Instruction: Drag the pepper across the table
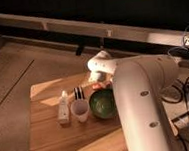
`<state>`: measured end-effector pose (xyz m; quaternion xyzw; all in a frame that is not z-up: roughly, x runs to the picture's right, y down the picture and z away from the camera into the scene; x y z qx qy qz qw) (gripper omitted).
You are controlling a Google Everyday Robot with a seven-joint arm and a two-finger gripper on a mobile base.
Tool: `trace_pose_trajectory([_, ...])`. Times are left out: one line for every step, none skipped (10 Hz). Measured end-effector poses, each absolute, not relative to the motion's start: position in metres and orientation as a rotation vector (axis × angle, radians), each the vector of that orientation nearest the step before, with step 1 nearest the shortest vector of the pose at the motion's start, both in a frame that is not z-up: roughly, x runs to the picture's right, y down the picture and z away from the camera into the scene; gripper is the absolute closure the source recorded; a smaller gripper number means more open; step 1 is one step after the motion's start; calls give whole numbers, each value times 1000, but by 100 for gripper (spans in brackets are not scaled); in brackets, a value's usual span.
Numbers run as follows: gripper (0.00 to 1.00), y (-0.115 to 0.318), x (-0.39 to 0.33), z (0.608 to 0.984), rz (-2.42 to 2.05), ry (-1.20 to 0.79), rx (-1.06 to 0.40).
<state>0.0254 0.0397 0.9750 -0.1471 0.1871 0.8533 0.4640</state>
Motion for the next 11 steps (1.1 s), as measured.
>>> trace_pose_trajectory([45, 43, 25, 977, 2100, 466, -364])
trace_pose_trajectory([55, 43, 25, 978, 2106, 469, -363])
trace_pose_trajectory([66, 42, 26, 980, 2107, 468, -360])
trace_pose_trajectory([78, 40, 26, 981, 2104, 464, -353])
trace_pose_trajectory([87, 37, 26, 982, 2103, 461, -347])
trace_pose_trajectory([96, 35, 26, 984, 2097, 457, -342])
trace_pose_trajectory([100, 33, 26, 985, 2088, 451, -341])
trace_pose_trajectory([100, 31, 25, 988, 2079, 446, -342])
trace_pose_trajectory([100, 30, 24, 990, 2070, 442, -344])
trace_pose_trajectory([100, 30, 24, 993, 2061, 439, -351])
trace_pose_trajectory([100, 30, 21, 996, 2051, 436, -357])
